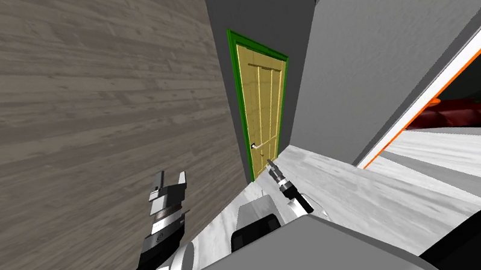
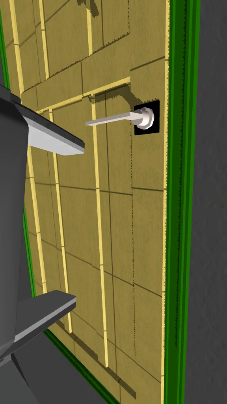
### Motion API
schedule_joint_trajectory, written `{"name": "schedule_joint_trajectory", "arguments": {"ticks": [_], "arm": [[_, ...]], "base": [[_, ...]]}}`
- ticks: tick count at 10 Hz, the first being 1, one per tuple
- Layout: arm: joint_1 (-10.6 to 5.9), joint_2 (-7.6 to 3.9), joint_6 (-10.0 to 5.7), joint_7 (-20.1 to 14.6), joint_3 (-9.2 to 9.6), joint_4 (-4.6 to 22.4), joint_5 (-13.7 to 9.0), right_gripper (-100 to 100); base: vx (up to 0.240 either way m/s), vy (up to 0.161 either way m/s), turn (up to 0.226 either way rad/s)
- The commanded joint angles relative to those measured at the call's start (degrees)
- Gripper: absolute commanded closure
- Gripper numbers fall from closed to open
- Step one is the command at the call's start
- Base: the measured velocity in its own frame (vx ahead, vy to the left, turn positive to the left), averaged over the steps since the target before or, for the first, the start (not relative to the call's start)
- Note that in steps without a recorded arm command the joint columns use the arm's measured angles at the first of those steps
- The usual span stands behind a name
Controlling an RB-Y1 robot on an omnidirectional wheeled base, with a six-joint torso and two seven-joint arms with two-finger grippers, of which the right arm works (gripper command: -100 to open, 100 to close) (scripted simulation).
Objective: Pull the door open
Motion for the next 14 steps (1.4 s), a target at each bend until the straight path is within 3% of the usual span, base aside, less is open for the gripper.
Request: {"name": "schedule_joint_trajectory", "arguments": {"ticks": [1,3,4,9,10,14], "arm": [[-0.44,-0.72,-0.92,-0.7,0.44,2.2,-0.6,-100],[-1.14,-1.59,-2.11,-1.5,0.95,5.2,-1.3,-100],[-1.14,-1.59,-2.11,-1.5,0.95,5.2,-1.3,-100],[-2.85,-3.69,-4.99,-3.5,2.17,12.3,-2.9,-100],[-3.51,-4.50,-6.11,-4.2,2.64,15.0,-3.6,-100],[-4.72,-5.96,-8.15,-5.6,3.51,20.2,-4.8,-100]], "base": [[0.077,-0.067,0.127],[0.084,-0.066,0.114],[0.048,-0.047,0.035],[0.061,-0.066,0.109],[0.101,-0.112,0.154],[0.084,-0.085,0.109]]}}
